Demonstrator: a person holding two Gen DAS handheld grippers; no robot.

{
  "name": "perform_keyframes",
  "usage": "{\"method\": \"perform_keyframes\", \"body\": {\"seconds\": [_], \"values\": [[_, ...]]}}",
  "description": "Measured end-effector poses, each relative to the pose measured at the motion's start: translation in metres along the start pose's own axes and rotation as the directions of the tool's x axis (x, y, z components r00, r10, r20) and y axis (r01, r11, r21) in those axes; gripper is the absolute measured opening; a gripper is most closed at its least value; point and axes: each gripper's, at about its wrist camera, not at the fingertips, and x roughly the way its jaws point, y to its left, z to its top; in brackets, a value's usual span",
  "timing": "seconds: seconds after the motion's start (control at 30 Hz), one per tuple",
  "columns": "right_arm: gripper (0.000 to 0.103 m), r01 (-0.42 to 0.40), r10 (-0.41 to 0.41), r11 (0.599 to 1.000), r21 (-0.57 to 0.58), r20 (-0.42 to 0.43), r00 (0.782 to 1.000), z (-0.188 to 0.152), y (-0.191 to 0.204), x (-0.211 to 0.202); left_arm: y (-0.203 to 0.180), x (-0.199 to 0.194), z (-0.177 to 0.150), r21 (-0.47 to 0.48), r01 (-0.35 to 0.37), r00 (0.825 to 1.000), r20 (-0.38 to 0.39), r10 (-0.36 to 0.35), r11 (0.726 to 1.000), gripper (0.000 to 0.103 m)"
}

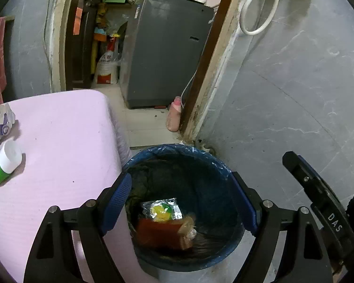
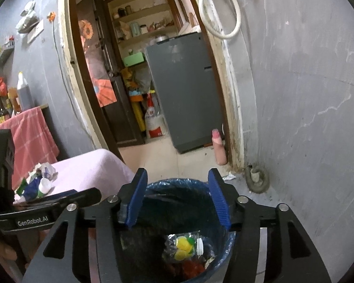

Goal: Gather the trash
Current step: 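Move both open tools back over the table toward the remaining trash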

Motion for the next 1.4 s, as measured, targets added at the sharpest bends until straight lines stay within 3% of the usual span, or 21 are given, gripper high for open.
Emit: {"method": "perform_keyframes", "body": {"seconds": [0.17, 0.33, 0.4, 0.63, 0.83, 1.4], "values": [[0.056, 0.004, -0.004, 1.000, 0.006, 0.026, 1.000, 0.005, -0.003, -0.008, -0.003, -0.006, 0.003, -0.005, 0.003, 1.000, 0.017, -0.003, 1.000, 0.079], [0.059, 0.011, -0.011, 1.000, 0.001, 0.070, 0.997, 0.013, 0.000, -0.019, -0.003, -0.029, 0.010, 0.003, -0.013, 0.995, 0.101, 0.013, 1.000, 0.082], [0.070, 0.013, -0.013, 1.000, -0.003, 0.095, 0.995, 0.017, 0.004, -0.025, -0.003, -0.041, 0.012, 0.012, -0.035, 0.989, 0.144, 0.033, 0.999, 0.089], [0.083, -0.005, 0.007, 1.000, -0.012, 0.158, 0.987, 0.029, 0.022, -0.038, 0.005, -0.081, 0.017, 0.023, -0.110, 0.957, 0.272, 0.099, 0.994, 0.098], [0.103, -0.037, 0.043, 0.999, -0.034, 0.192, 0.981, 0.033, 0.043, -0.045, 0.023, -0.111, 0.015, 0.003, -0.168, 0.930, 0.332, 0.158, 0.986, 0.101], [0.103, -0.166, 0.184, 0.979, -0.118, 0.154, 0.971, 0.030, 0.126, -0.032, 0.120, -0.182, -0.008, -0.117, -0.336, 0.868, 0.346, 0.356, 0.934, 0.101]]}}
